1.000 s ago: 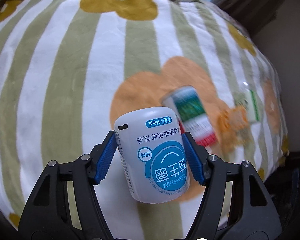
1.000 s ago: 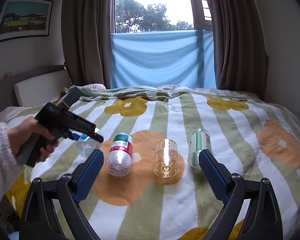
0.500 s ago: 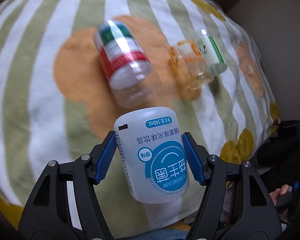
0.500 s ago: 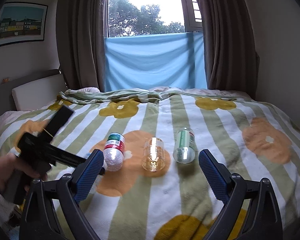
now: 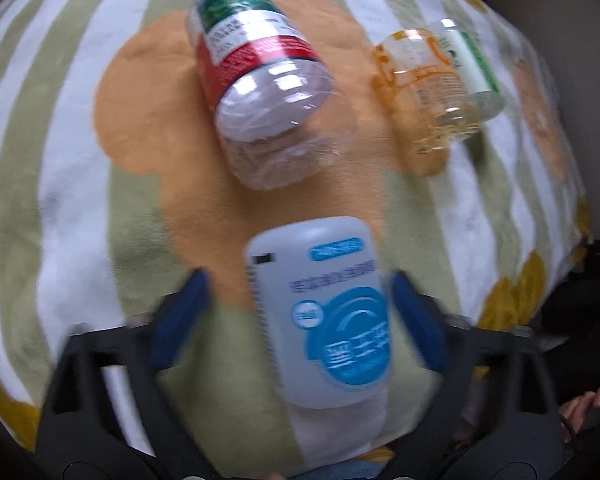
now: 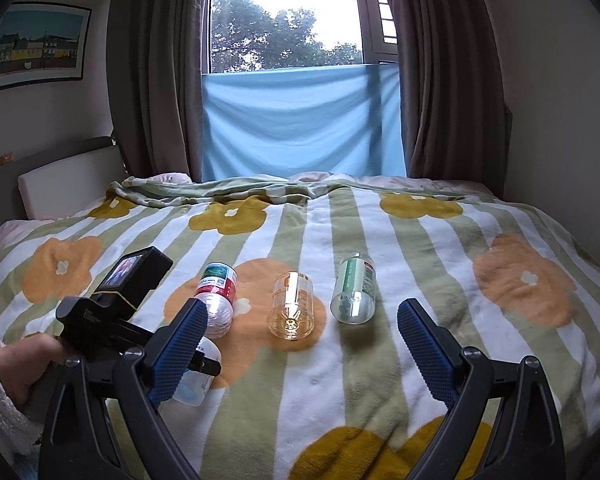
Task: Flip cup upside down
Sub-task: 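Lift the white cup with the left tool, stand it down, open, then withdraw the left tool while the right tool moves toward the white cup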
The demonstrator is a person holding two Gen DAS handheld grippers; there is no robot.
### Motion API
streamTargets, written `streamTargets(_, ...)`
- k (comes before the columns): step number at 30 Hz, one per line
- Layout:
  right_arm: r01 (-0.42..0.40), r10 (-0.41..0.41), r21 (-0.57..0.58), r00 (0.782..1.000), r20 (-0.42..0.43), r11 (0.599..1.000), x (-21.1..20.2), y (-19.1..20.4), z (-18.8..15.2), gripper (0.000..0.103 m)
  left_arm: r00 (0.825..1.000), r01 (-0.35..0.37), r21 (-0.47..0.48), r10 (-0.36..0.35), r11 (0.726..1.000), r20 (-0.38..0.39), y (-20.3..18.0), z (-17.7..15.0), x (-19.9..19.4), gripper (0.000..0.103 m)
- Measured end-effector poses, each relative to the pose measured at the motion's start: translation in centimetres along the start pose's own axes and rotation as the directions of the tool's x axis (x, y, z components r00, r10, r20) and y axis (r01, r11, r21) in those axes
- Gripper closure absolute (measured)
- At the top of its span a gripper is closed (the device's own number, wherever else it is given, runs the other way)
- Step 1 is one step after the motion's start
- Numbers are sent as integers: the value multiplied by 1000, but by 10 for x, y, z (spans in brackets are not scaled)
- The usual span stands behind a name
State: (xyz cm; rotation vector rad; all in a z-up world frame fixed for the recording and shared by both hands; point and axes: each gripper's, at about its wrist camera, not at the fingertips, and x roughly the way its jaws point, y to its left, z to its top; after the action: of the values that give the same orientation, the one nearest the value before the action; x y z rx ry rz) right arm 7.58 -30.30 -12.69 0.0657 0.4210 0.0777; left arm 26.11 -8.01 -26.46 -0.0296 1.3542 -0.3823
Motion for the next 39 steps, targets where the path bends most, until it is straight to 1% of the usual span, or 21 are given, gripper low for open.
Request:
streamTargets(3, -14, 14, 1, 1000, 4, 1000, 0, 4, 1, 8, 999, -38, 2, 38, 999, -7, 2, -1, -6, 0)
streamTargets(5, -27, 27, -2, 1000, 6, 1000, -1, 7, 4, 8, 998, -58, 5, 58, 998, 14, 3, -4, -15, 0)
streamTargets(8, -60, 59, -8, 998, -8, 998, -1, 9, 15, 8, 991, -93, 7, 92, 996, 99, 1, -16, -43, 0)
streamTargets(11, -133, 132, -22, 990, -51, 991, 1, 9, 38, 8, 974, -96, -23, 99, 995, 204, 3, -40, -81, 0)
streamTargets(13, -179, 173, -43, 978, -118, 983, 8, 11, 55, 8, 958, -83, -48, 93, 995, 271, 6, -57, -103, 0)
streamTargets(14, -214, 203, -45, 963, -176, 976, 15, 13, 64, 8, 946, -82, -62, 97, 995, 308, 7, -66, -114, 0)
streamTargets(15, -251, 236, -34, 942, -239, 967, 24, 14, 72, 8, 937, -83, -71, 102, 994, 334, 7, -74, -120, 0)
streamTargets(16, -286, 271, -6, 914, -300, 958, 33, 15, 79, 8, 925, -94, -85, 118, 992, 360, 8, -84, -127, 0)
streamTargets(17, -320, 310, 35, 879, -362, 947, 44, 16, 83, 8, 910, -108, -104, 141, 989, 391, 9, -95, -135, 0)
streamTargets(18, -350, 350, 85, 829, -436, 933, 58, 18, 86, 8, 899, -112, -111, 149, 987, 412, 11, -101, -139, 0)
streamTargets(19, -362, 375, 123, 793, -481, 924, 68, 20, 86, 8, 888, -110, -118, 151, 987, 434, 14, -111, -145, 0)
streamTargets(22, -367, 449, 263, 657, -606, 892, 107, 30, 78, 8, 872, -84, -140, 141, 987, 469, 24, -125, -153, 0)
streamTargets(23, -353, 458, 295, 620, -637, 888, 120, 35, 72, 8, 870, -82, -142, 140, 986, 474, 28, -129, -155, 0)
streamTargets(25, -322, 448, 315, 562, -695, 893, 143, 47, 59, 8, 866, -76, -139, 135, 987, 481, 34, -132, -157, 0)
streamTargets(27, -288, 410, 298, 527, -744, 910, 163, 60, 47, 8, 866, -67, -133, 124, 989, 484, 42, -131, -159, 0)
streamTargets(30, -252, 402, 318, 460, -792, 914, 192, 74, 27, 8, 867, -39, -126, 97, 991, 490, 50, -131, -159, 0)
streamTargets(31, -242, 401, 326, 411, -819, 914, 201, 77, 21, 8, 869, -32, -123, 88, 992, 487, 53, -130, -158, 0)
streamTargets(32, -229, 397, 330, 391, -830, 916, 209, 80, 16, 8, 873, -25, -115, 78, 993, 482, 56, -129, -157, 0)
streamTargets(34, -211, 386, 328, 371, -845, 921, 221, 82, 8, 11, 875, -30, -106, 77, 994, 479, 58, -127, -155, 0)
streamTargets(35, -201, 376, 322, 361, -854, 925, 226, 84, 5, 18, 875, -34, -101, 78, 994, 478, 59, -127, -154, 0)
streamTargets(39, -161, 350, 314, 313, -883, 936, 244, 84, -9, 20, 880, -17, -88, 57, 996, 472, 64, -124, -146, 0)
